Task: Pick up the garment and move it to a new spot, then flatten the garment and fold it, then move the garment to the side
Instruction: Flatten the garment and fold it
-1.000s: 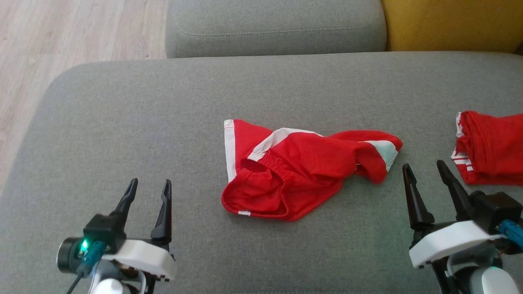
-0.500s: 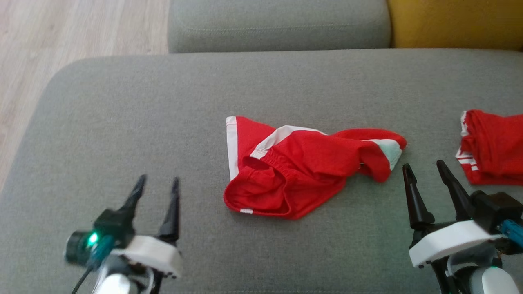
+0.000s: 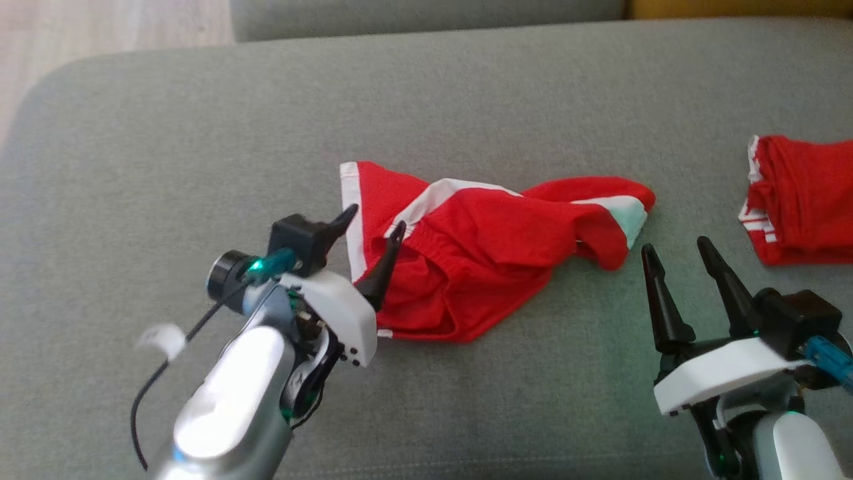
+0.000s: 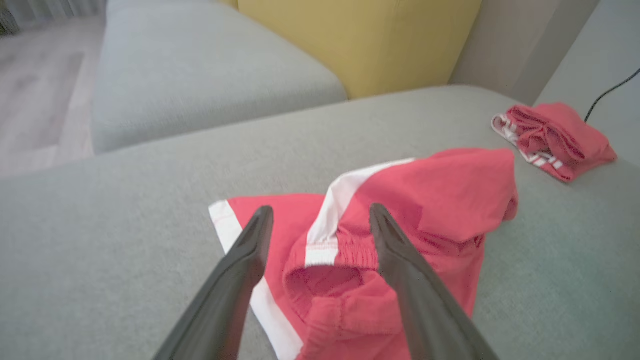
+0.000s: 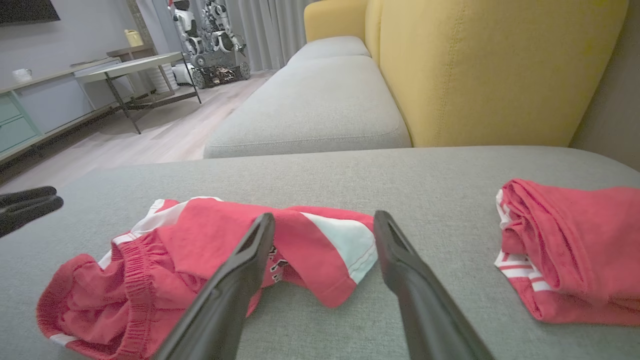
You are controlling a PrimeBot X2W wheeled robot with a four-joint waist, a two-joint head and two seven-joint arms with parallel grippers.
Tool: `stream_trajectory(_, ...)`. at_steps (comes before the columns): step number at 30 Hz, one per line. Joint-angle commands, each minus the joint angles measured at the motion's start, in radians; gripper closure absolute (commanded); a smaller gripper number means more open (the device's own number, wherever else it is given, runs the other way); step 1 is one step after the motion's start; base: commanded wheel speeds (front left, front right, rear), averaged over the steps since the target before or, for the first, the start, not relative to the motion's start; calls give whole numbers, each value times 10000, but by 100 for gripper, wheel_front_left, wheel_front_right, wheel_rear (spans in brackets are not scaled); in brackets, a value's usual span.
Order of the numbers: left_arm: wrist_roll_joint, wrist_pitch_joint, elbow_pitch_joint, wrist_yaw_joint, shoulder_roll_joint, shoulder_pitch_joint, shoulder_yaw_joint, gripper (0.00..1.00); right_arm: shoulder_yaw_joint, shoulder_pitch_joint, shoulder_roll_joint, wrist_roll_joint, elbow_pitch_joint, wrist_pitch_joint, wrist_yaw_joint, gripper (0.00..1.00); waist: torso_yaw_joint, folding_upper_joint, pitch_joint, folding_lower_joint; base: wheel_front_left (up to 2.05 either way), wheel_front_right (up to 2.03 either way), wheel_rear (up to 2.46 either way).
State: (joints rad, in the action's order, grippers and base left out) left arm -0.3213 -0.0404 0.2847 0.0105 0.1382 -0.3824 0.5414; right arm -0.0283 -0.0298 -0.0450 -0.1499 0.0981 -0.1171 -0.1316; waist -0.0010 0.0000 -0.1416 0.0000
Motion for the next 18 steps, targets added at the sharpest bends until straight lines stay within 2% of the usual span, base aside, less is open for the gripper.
stream_trajectory(1, -42, -31, -229, 28, 59, -513, -309, 0, -242, 369, -53, -97, 304, 89, 9, 0, -139, 0, -142, 0, 0, 0, 0)
stream_trajectory(3, -297, -436, 637, 294, -135, -956, -216, 0, -266, 460, -53, -130, 241, 134, 9, 0, -284, 0, -314, 0, 0, 0, 0)
stream_trajectory(13, -933, -1232, 2461, 715, -394, -1926, -152, 0, -273, 647, -53, -164, 86, 210, 9, 0, -478, 0, -587, 0, 0, 0, 0)
stream_trajectory(14, -988, -1319, 2613, 748, -412, -2006, -132, 11, -270, 662, -53, -166, 74, 210, 9, 0, -487, 0, -601, 0, 0, 0, 0)
stream_trajectory(16, -1072, -1428, 2853, 819, -441, -2157, -71, 76, -264, 687, -53, -172, 52, 207, 9, 0, -500, 0, -622, 0, 0, 0, 0)
stream_trajectory(17, -1094, -1423, 2930, 847, -449, -2230, -48, 100, -260, 698, -53, -169, 47, 209, 9, 0, -506, 0, -630, 0, 0, 0, 0)
stream_trajectory(18, -1115, -1415, 2992, 872, -455, -2298, -26, 100, -251, 703, -53, -170, 36, 210, 9, 0, -508, 0, -623, 0, 0, 0, 0)
